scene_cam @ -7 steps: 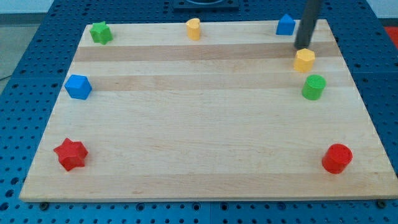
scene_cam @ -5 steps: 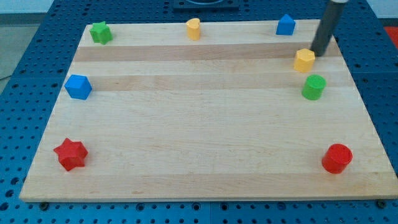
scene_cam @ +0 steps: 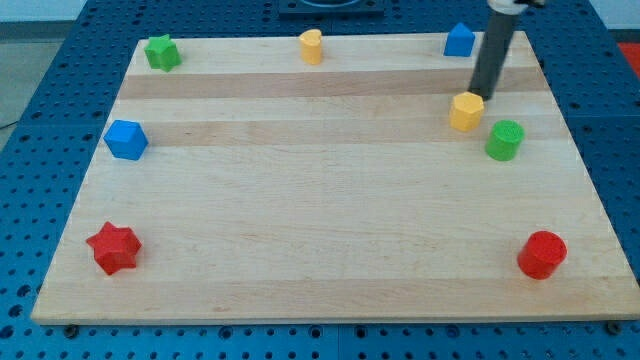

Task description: Move yellow hexagon to bottom center

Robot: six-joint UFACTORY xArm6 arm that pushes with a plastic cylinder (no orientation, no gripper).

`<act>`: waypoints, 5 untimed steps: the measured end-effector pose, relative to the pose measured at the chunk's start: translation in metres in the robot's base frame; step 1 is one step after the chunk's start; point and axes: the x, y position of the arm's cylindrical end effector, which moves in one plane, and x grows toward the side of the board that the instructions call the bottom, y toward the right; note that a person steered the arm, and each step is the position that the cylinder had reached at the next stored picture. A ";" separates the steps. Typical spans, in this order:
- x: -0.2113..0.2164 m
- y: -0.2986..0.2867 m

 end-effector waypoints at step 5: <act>0.033 -0.113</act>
